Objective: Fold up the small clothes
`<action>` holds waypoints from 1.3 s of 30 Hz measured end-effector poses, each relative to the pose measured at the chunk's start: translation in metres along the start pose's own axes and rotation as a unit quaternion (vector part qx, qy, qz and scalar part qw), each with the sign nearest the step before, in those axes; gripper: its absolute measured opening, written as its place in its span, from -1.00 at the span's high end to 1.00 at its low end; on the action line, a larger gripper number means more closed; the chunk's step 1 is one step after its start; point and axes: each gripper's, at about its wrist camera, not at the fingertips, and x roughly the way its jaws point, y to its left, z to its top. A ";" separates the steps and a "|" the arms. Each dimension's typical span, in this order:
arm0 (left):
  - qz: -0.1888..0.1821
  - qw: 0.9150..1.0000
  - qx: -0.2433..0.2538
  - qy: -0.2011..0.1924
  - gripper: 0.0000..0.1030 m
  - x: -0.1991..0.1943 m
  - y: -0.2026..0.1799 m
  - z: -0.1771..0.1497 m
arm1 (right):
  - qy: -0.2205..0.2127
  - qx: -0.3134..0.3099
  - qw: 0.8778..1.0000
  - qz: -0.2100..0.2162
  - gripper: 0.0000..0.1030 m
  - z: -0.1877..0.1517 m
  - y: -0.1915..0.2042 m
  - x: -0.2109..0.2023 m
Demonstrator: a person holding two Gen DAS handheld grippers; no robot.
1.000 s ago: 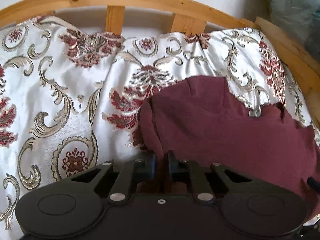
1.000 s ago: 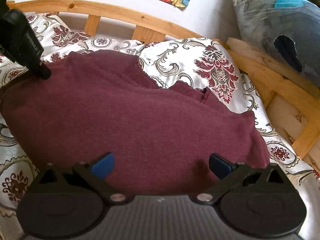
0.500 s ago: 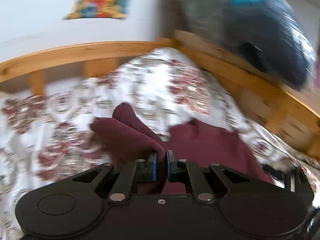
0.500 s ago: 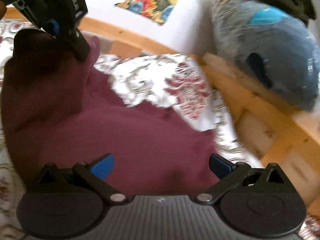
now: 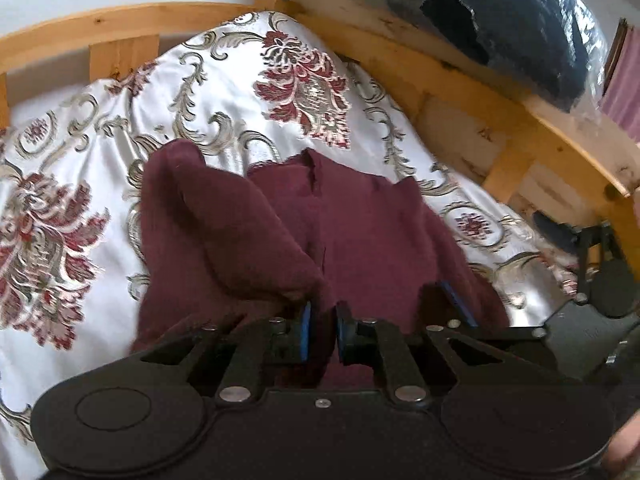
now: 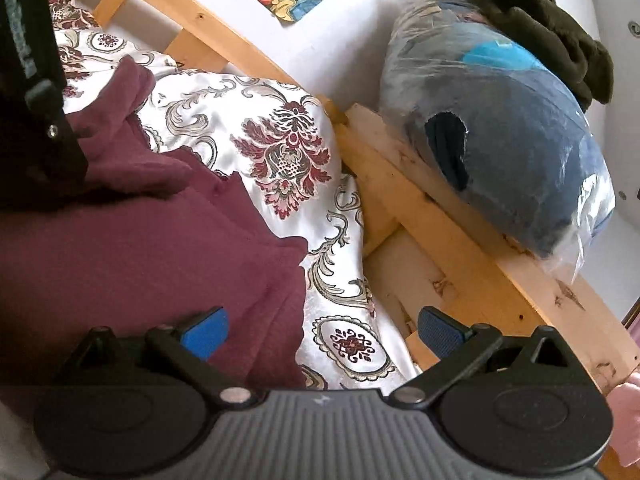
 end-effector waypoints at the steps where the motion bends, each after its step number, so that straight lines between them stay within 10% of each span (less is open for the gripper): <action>1: -0.010 1.000 -0.007 -0.001 0.66 -0.003 0.000 0.001 | -0.001 -0.001 1.000 0.001 -1.00 -0.001 0.000 0.001; 17: 0.057 0.990 0.095 -0.087 -0.85 -0.074 -0.016 0.003 | -0.005 0.070 0.998 0.006 -1.00 -0.004 -0.019 -0.002; 30: 0.089 0.990 0.109 -0.005 -0.96 -0.052 0.025 -0.054 | -0.040 0.233 0.971 0.031 -1.00 -0.004 -0.058 -0.009; 39: 0.105 0.986 0.133 0.001 -0.90 -0.032 0.018 -0.067 | -0.059 0.267 0.930 0.244 -1.00 0.016 -0.049 -0.012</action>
